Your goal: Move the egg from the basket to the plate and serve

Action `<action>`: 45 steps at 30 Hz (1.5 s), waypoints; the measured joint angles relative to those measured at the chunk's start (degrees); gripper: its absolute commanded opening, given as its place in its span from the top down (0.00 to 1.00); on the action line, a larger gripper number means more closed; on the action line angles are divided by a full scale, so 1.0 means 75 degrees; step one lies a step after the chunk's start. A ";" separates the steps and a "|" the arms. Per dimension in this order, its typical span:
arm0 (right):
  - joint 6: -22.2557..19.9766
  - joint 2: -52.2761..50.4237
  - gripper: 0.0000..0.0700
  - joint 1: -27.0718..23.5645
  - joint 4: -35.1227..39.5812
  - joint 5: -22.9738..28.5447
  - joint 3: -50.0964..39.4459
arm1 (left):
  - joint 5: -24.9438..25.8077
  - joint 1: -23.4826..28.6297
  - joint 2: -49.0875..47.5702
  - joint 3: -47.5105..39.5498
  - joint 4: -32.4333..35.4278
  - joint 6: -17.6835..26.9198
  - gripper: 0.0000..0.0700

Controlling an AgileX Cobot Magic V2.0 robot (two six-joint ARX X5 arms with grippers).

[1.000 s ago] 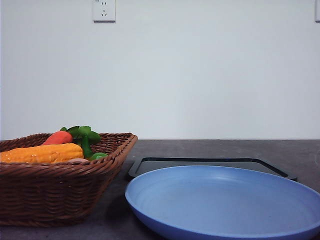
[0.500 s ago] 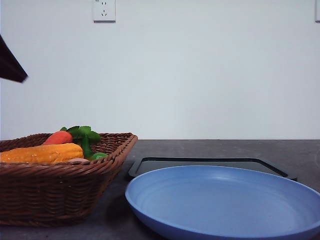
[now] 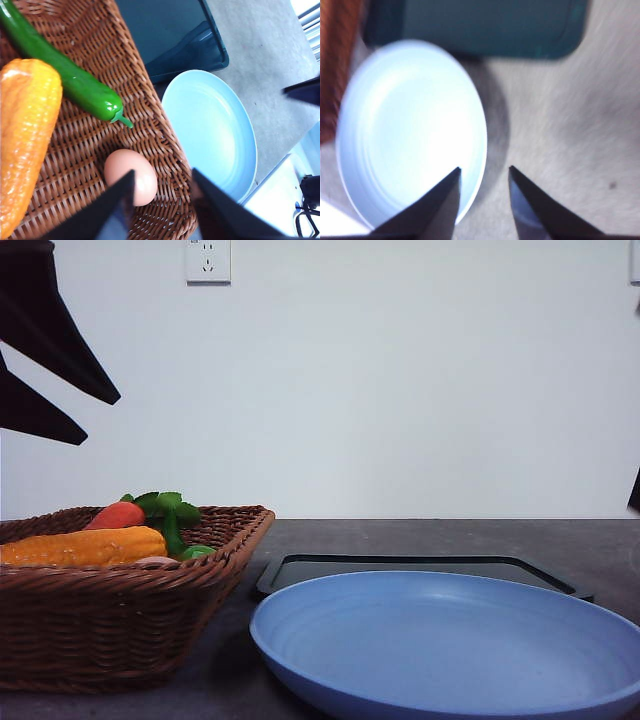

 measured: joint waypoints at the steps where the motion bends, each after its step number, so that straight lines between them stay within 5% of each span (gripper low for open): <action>1: -0.0008 0.0189 0.70 0.0096 0.0059 -0.0002 0.0000 | 0.0002 -0.0004 0.0000 0.0000 0.0000 0.0000 0.60; 13: -0.0040 0.2157 0.70 0.0815 0.1525 -0.0025 0.0000 | 0.0001 -0.0009 0.0000 0.0000 -0.0003 0.0000 0.60; 20: -0.0035 0.2504 0.96 0.0878 0.1774 -0.0041 0.0000 | 0.0000 -0.0009 0.0000 0.0000 -0.0003 0.0000 0.60; 24: -0.0025 0.2503 1.00 0.0878 0.1789 -0.0039 0.0000 | 0.0000 -0.0009 0.0000 0.0000 -0.0005 -0.0040 0.57; 29: 0.0026 0.2337 1.00 0.0793 0.1549 -0.0050 0.0000 | 0.0000 -0.0106 0.0000 0.0000 -0.0007 -0.0348 0.40; 35: 0.0016 0.1644 1.00 0.0504 0.0939 0.0092 0.0000 | -0.0062 -0.0503 0.0106 0.0000 -0.0003 -0.0761 0.39; 45: 0.0011 0.0346 1.00 -0.0232 0.0527 0.0143 0.0000 | -0.1345 -0.1370 0.1445 0.0000 0.0343 -0.1174 0.40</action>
